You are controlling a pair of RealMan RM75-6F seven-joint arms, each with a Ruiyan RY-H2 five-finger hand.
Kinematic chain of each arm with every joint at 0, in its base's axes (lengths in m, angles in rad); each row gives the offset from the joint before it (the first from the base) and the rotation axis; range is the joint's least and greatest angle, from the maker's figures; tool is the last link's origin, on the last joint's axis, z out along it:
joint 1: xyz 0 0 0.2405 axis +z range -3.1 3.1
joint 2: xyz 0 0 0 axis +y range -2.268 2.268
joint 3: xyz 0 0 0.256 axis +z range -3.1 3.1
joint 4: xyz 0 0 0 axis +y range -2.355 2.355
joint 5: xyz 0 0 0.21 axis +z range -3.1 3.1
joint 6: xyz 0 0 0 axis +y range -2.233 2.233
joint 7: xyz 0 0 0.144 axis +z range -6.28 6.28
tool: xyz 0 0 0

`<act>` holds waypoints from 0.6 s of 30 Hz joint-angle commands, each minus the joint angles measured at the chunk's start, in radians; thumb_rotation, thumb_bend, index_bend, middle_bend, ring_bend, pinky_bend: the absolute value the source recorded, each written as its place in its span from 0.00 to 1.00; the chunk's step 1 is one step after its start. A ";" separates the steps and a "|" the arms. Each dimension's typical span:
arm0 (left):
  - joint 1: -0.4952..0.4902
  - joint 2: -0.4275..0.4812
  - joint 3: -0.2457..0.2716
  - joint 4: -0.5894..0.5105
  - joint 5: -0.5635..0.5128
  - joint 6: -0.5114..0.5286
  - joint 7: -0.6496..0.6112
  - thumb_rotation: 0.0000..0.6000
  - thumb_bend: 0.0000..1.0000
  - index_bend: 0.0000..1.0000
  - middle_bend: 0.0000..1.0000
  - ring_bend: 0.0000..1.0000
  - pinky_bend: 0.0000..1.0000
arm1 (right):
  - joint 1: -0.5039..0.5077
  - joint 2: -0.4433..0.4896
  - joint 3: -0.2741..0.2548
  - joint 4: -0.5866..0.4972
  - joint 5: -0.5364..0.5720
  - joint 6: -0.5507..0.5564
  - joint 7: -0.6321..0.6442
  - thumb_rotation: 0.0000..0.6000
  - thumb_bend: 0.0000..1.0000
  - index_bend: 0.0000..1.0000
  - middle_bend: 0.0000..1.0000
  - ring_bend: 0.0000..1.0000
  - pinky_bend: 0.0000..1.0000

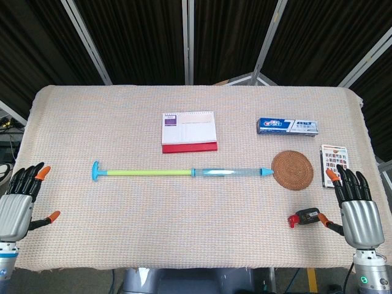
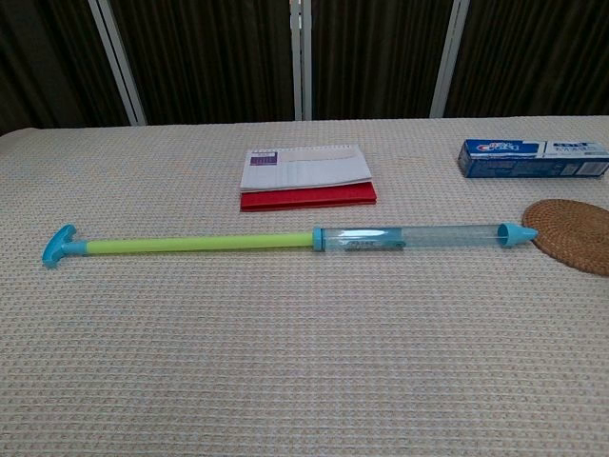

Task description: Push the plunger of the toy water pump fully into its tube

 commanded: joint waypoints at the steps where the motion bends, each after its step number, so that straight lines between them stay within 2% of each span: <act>1: -0.001 0.004 -0.004 -0.003 -0.005 -0.006 -0.002 1.00 0.00 0.00 0.00 0.00 0.00 | -0.001 0.000 0.001 0.000 0.001 -0.001 0.001 1.00 0.00 0.00 0.00 0.00 0.00; 6: -0.006 0.008 -0.006 -0.004 -0.012 -0.025 0.000 1.00 0.00 0.00 0.00 0.00 0.00 | 0.001 -0.002 0.003 0.007 0.005 -0.017 0.009 1.00 0.00 0.00 0.00 0.00 0.00; 7: -0.008 0.009 -0.007 -0.004 -0.013 -0.031 0.003 1.00 0.00 0.00 0.00 0.00 0.00 | 0.006 0.000 0.001 0.005 0.015 -0.038 0.009 1.00 0.00 0.00 0.03 0.03 0.02; 8: -0.010 0.009 -0.008 -0.004 -0.014 -0.034 0.006 1.00 0.00 0.00 0.00 0.00 0.00 | 0.013 -0.001 0.005 0.002 0.025 -0.054 0.005 1.00 0.00 0.00 0.15 0.16 0.10; 9: -0.011 0.009 -0.009 -0.002 -0.015 -0.036 0.010 1.00 0.00 0.00 0.00 0.00 0.00 | 0.022 -0.007 0.015 0.005 0.035 -0.066 -0.003 1.00 0.00 0.00 0.36 0.38 0.25; 10: -0.013 0.008 -0.012 0.000 -0.019 -0.040 0.013 1.00 0.00 0.00 0.00 0.00 0.00 | 0.041 -0.020 0.028 0.018 0.047 -0.089 -0.016 1.00 0.00 0.00 0.51 0.54 0.40; 11: -0.015 0.007 -0.015 0.002 -0.023 -0.045 0.013 1.00 0.00 0.00 0.00 0.00 0.00 | 0.060 -0.028 0.035 0.030 0.061 -0.124 -0.022 1.00 0.00 0.00 0.70 0.75 0.62; 12: -0.018 0.007 -0.018 0.003 -0.029 -0.050 0.014 1.00 0.00 0.00 0.00 0.00 0.00 | 0.083 -0.032 0.038 0.036 0.084 -0.175 -0.020 1.00 0.00 0.00 0.80 0.86 0.82; 14: -0.027 0.003 -0.027 0.010 -0.047 -0.066 0.019 1.00 0.00 0.00 0.00 0.00 0.00 | 0.149 -0.037 0.056 0.053 0.138 -0.306 0.005 1.00 0.00 0.00 0.90 0.96 0.97; 18: -0.047 -0.009 -0.044 0.028 -0.082 -0.103 0.041 1.00 0.00 0.00 0.00 0.00 0.00 | 0.267 -0.070 0.104 0.095 0.255 -0.516 0.028 1.00 0.00 0.05 1.00 1.00 1.00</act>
